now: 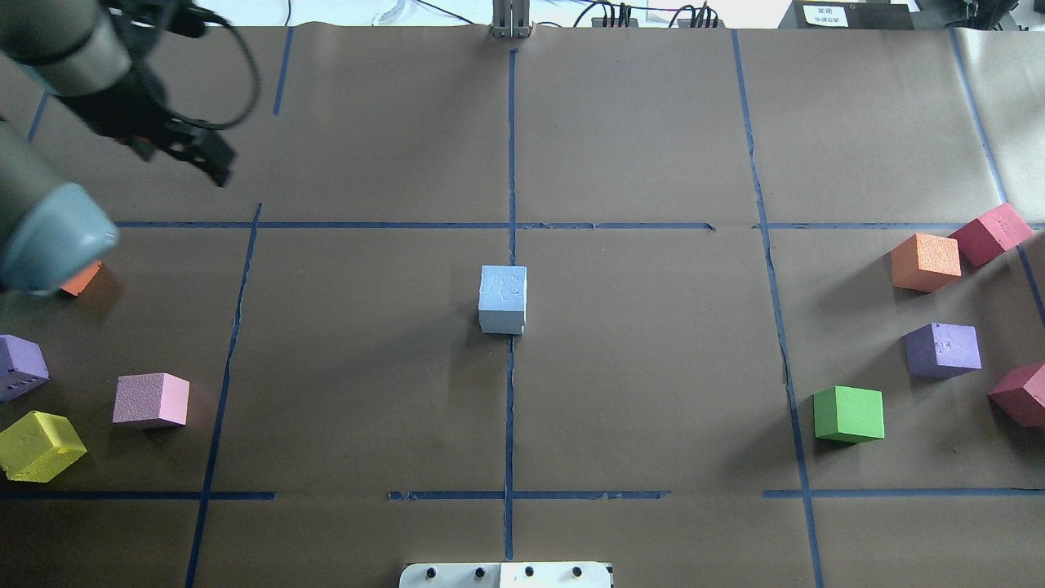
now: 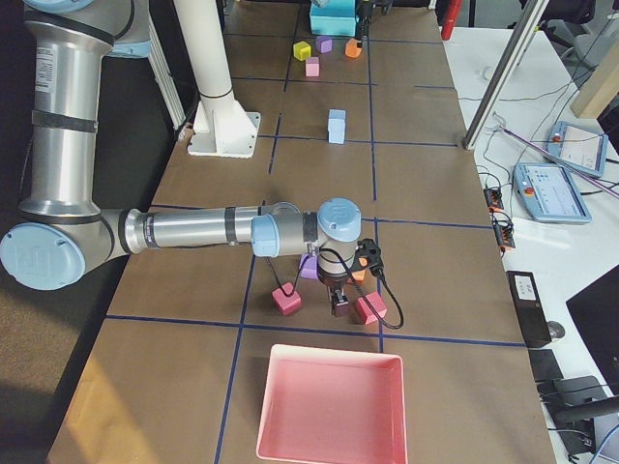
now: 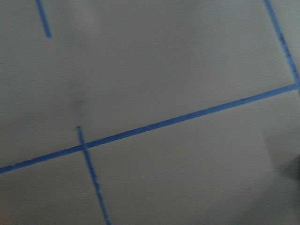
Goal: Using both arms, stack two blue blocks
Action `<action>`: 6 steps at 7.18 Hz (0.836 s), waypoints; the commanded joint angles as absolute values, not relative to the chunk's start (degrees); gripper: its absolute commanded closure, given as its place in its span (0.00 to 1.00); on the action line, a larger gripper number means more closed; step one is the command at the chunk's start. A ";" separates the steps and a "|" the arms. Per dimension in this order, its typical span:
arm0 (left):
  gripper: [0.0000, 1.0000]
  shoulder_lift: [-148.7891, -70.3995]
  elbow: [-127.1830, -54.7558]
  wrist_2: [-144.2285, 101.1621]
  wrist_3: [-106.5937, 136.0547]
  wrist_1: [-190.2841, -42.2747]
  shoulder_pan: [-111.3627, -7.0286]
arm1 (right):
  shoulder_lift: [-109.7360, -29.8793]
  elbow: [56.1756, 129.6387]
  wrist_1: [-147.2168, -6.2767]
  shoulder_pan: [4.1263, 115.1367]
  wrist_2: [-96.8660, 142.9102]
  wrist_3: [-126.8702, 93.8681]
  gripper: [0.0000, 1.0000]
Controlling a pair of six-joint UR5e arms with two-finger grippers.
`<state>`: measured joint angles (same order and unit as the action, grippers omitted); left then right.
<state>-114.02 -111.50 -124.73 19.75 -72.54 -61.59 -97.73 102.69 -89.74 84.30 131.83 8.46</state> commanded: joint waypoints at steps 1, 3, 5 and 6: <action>0.00 -99.28 -111.28 -130.42 -2.89 -72.60 -78.85 | -96.86 101.96 -89.82 84.29 132.27 3.80 0.01; 0.00 -88.04 -110.04 -130.17 -5.71 -72.51 -83.76 | -96.85 102.22 -89.74 84.37 133.06 -0.17 0.01; 0.00 -87.02 -104.18 -130.78 -5.89 -72.69 -88.32 | -96.77 102.22 -89.74 84.29 132.89 0.00 0.00; 0.00 -85.45 -103.98 -130.87 -5.98 -72.77 -88.68 | -96.77 102.22 -89.65 84.29 132.98 0.00 0.00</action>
<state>-87.10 -105.42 -130.69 -5.81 -72.69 -87.58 -96.80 102.21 -89.72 84.30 132.93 0.03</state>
